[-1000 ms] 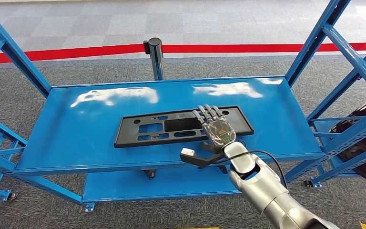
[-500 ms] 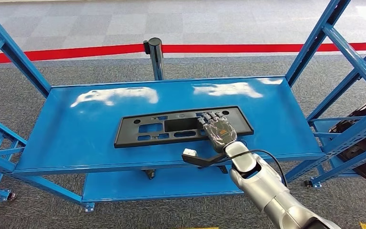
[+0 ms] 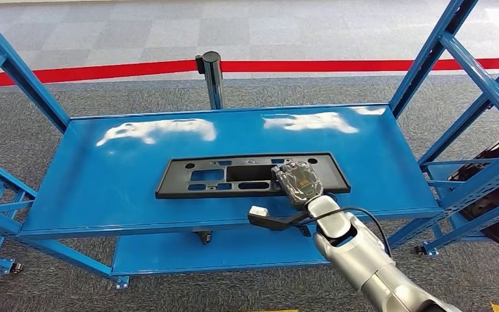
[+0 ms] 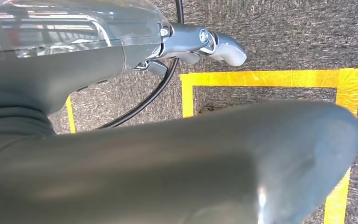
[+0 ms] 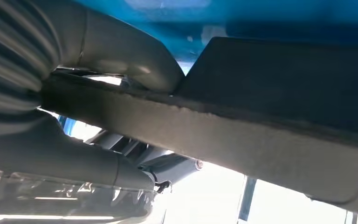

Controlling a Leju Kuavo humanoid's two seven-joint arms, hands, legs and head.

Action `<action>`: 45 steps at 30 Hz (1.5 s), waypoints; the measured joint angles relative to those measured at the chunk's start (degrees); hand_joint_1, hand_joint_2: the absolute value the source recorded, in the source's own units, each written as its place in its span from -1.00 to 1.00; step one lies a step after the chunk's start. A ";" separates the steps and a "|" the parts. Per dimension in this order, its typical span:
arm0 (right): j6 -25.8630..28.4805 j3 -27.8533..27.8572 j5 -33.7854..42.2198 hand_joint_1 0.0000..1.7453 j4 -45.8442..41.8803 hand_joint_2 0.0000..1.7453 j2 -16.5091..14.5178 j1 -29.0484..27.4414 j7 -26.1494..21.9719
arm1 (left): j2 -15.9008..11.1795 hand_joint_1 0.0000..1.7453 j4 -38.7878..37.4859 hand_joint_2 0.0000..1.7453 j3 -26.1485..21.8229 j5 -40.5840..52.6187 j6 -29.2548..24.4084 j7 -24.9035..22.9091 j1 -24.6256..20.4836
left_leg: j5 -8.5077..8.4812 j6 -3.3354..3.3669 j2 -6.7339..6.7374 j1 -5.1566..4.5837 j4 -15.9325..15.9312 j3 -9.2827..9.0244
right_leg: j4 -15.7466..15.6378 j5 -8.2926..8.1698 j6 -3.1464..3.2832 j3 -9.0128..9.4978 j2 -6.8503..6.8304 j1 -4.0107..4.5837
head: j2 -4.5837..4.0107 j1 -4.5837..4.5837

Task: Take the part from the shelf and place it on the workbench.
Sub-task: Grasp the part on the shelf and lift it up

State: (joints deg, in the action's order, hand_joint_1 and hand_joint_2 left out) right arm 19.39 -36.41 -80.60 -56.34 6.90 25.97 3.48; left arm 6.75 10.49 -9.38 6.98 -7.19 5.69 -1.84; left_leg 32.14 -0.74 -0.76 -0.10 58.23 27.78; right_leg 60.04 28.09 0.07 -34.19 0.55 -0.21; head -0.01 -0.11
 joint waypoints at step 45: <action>1.00 13.84 43.00 1.00 -62.48 1.00 12.31 -36.18 -19.53 | -0.11 -1.00 0.00 1.00 -3.39 -2.04 0.00 8.47 0.63 | 0.06 0.04 0.00 -0.01 -0.02 0.03 | -0.13 0.01 -0.02 0.04 -0.02 -0.01 | 0.01 0.00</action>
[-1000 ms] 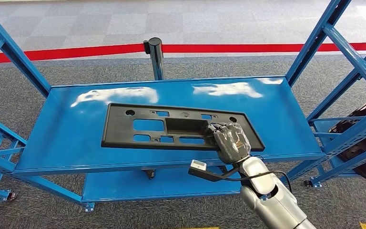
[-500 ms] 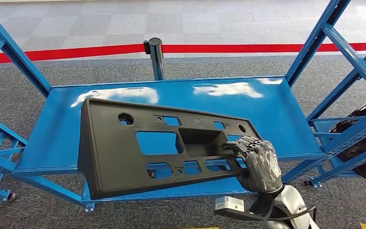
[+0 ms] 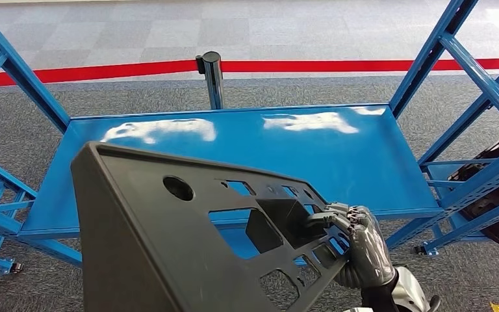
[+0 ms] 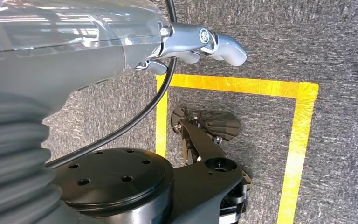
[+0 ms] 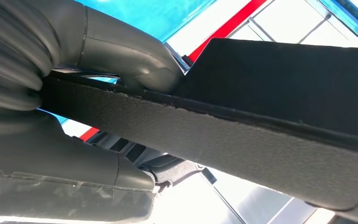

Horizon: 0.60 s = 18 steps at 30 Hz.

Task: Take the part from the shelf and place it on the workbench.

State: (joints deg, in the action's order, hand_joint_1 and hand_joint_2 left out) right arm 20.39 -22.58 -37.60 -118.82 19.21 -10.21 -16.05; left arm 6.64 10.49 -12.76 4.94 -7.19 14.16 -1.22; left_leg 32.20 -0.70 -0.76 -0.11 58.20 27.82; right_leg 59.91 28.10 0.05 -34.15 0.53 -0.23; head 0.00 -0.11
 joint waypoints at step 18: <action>-15.14 -2.01 22.97 1.00 -1.51 1.00 -1.67 -2.13 -5.01 | 0.00 -1.00 0.00 1.00 -0.89 1.64 3.26 2.12 0.07 | 0.00 0.00 0.00 0.01 -0.01 -0.01 | 0.00 0.00 0.00 0.03 0.00 0.00 | -0.01 0.00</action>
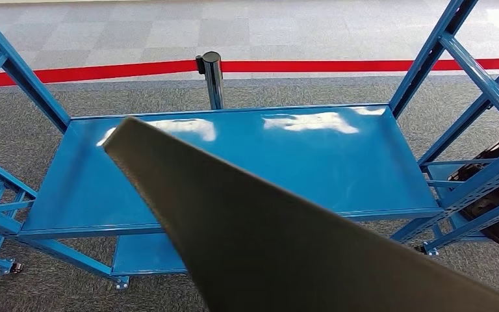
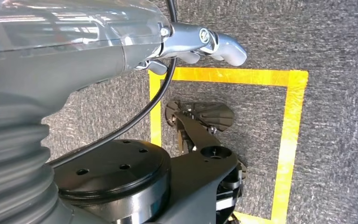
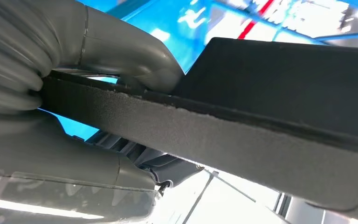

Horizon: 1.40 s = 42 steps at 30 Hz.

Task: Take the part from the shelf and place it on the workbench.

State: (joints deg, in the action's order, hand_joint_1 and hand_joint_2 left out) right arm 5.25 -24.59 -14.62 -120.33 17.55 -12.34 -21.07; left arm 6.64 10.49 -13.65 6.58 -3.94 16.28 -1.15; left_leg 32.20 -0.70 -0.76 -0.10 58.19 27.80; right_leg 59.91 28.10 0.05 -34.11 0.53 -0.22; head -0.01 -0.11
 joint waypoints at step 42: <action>-20.57 -6.21 19.75 1.00 6.28 1.00 -5.48 2.04 -4.27 | -1.20 -1.00 -0.04 1.00 0.37 4.45 -0.32 -4.02 -0.06 | -0.11 0.28 0.43 -0.20 -0.09 -1.15 | 0.41 -3.02 -1.28 -2.49 -0.51 -0.46 | 0.01 -0.08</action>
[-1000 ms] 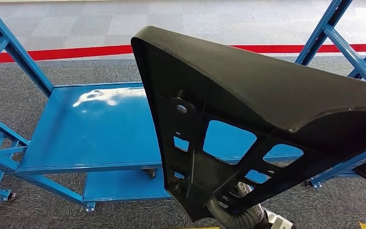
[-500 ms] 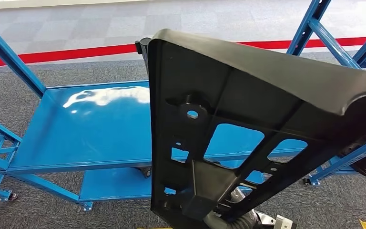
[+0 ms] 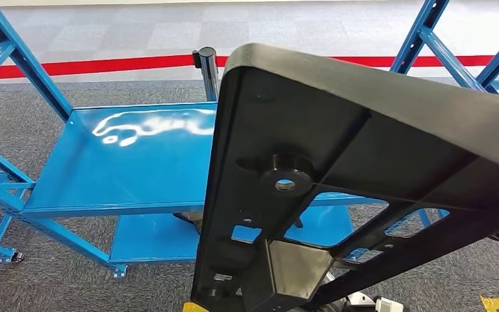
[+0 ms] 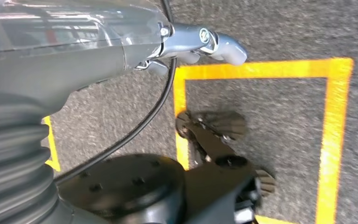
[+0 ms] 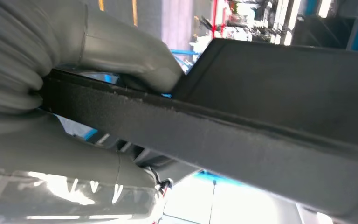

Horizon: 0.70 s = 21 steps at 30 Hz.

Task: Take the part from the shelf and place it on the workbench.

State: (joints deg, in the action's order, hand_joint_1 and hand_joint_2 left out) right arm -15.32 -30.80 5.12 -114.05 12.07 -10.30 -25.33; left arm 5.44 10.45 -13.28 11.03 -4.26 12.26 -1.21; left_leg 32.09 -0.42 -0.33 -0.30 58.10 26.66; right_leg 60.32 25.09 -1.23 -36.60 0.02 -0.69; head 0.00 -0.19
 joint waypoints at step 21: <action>-7.09 -0.17 1.87 1.00 2.39 1.00 -1.34 2.83 -2.34 | -3.04 -1.00 -0.05 1.00 0.52 -0.16 -0.46 2.17 0.29 | 4.21 -1.82 0.46 0.63 15.76 12.23 | -3.07 2.75 2.25 4.72 -0.13 0.05 | 0.00 -0.05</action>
State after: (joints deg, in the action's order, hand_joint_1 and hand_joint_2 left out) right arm -22.41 -30.98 6.99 -111.66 10.73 -7.47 -27.67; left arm 2.41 10.40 -12.76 10.87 -4.72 14.43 -0.92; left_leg 36.30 -2.24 0.13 0.34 73.86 38.89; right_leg 57.25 27.84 1.03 -31.88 -0.11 -0.63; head 0.00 -0.24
